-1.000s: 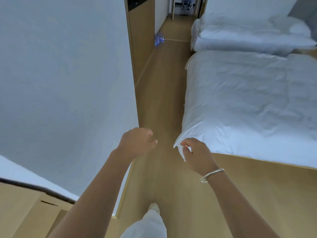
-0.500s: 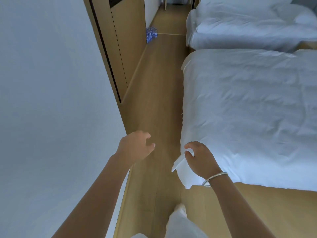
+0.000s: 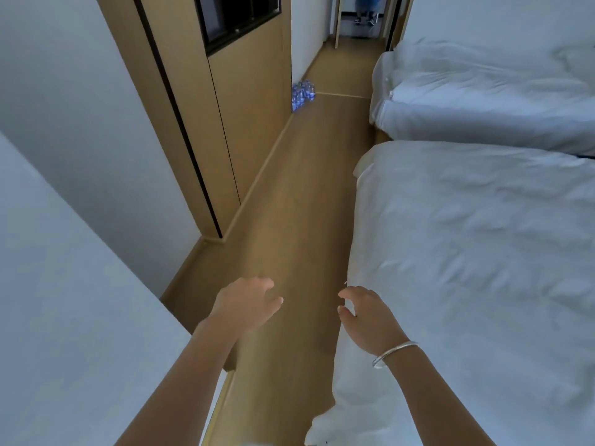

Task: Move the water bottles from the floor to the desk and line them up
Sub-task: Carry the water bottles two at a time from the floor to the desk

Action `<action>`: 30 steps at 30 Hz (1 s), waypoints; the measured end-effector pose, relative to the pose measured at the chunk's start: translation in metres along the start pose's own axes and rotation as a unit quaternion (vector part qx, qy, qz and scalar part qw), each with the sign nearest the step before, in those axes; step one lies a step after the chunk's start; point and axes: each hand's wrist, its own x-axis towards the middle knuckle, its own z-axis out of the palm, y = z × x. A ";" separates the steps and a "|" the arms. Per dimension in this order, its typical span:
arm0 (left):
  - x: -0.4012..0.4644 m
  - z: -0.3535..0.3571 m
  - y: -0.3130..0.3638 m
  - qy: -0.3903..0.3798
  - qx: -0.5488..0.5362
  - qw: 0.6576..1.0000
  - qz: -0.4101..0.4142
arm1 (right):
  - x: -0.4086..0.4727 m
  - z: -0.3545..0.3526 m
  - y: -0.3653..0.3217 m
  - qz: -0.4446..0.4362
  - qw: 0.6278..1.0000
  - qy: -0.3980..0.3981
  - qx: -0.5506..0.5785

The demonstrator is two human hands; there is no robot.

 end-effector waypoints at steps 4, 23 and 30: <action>0.067 -0.027 0.013 0.016 -0.025 0.999 -0.014 | 0.072 -0.017 0.008 -0.013 1.000 -0.021 -0.001; 0.491 -0.219 0.005 0.051 -0.024 0.997 0.054 | 0.508 -0.100 -0.023 0.017 0.999 -0.032 -0.019; 0.625 -0.254 0.017 0.027 -0.019 0.998 0.057 | 0.633 -0.133 -0.001 0.040 0.999 -0.027 -0.006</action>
